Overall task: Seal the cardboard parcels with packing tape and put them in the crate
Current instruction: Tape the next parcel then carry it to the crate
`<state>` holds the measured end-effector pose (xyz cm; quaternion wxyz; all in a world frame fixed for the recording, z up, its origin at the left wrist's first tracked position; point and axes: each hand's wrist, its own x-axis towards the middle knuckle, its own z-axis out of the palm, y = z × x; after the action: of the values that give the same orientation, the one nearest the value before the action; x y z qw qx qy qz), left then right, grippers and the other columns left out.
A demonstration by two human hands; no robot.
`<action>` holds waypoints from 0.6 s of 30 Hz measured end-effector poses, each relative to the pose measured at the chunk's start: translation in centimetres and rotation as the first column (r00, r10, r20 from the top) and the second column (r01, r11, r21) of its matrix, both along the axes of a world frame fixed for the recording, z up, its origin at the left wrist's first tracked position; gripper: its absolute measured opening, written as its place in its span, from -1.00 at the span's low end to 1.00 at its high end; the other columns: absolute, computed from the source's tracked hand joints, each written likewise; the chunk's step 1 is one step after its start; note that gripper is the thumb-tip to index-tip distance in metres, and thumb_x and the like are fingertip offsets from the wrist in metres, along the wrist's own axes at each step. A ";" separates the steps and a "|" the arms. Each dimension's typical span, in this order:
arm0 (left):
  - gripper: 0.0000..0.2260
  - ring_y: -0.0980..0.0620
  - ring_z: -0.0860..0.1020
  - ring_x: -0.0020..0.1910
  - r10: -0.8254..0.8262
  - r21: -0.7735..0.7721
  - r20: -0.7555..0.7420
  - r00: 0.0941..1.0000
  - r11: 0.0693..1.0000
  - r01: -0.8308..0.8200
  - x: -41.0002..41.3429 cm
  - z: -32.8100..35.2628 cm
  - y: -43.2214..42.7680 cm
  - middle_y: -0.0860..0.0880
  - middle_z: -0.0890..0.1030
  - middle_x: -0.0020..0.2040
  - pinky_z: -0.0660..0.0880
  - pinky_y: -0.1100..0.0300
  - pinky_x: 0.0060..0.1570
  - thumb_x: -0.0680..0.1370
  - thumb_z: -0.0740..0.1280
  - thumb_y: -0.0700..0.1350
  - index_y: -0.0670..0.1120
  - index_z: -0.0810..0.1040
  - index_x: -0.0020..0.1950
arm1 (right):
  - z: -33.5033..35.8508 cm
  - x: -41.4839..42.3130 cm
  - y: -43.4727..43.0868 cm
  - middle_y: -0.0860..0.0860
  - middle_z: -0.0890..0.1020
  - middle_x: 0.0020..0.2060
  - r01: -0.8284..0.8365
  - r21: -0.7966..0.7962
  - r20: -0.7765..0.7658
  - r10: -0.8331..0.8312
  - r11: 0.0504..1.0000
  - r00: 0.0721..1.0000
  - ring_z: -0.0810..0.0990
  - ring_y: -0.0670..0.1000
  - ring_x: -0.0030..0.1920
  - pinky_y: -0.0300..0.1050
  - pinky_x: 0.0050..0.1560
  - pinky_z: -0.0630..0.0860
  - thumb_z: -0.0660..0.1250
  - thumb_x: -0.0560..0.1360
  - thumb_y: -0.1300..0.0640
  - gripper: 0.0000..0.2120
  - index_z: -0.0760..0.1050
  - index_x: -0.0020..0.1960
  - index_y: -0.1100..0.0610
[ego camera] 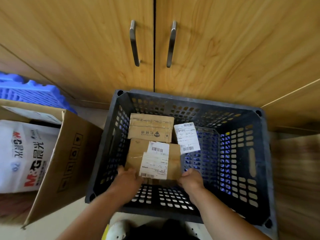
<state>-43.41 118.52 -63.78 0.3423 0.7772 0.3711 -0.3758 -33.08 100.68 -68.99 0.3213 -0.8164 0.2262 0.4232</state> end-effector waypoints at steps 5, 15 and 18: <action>-0.65 -0.14 0.37 0.31 -0.019 -0.048 -0.095 0.995 0.999 0.015 0.5 -2.2 1.2 -0.21 0.32 0.38 0.30 0.15 0.28 0.62 0.15 -0.06 -0.10 0.35 0.39 | -0.8 0.3 1.1 0.01 0.52 -0.27 -0.119 0.055 -0.113 0.124 0.991 0.986 0.50 -0.01 -0.17 -0.17 -0.08 0.48 0.34 0.45 0.34 -0.82 0.44 -0.24 0.12; -0.62 -0.11 0.38 0.34 -0.112 -0.071 -0.055 0.992 0.992 0.108 0.4 -2.8 1.3 -0.15 0.28 0.45 0.30 0.14 0.35 0.60 0.13 -0.20 -0.10 0.31 0.43 | 0.4 -0.1 1.1 0.02 0.52 0.17 -0.508 0.166 -0.097 0.526 0.846 0.845 0.45 -0.04 0.08 -0.22 0.05 0.37 0.22 0.55 0.25 -0.71 0.48 0.25 0.06; -0.66 -0.08 0.47 0.21 -0.091 0.000 0.055 0.994 0.996 0.091 0.5 -0.8 1.2 -0.11 0.43 0.34 0.42 0.07 0.25 0.56 0.13 -0.16 -0.03 0.40 0.34 | 3.4 -0.5 1.3 0.01 0.54 0.18 -0.637 0.049 0.037 0.636 0.769 0.771 0.51 0.01 0.12 -0.21 0.04 0.38 0.19 0.58 0.17 -0.75 0.49 0.22 0.06</action>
<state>-42.93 119.75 -64.58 0.3360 0.8029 0.3251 -0.3698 -33.59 102.01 -65.64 0.1852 -0.8387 -0.0791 0.5059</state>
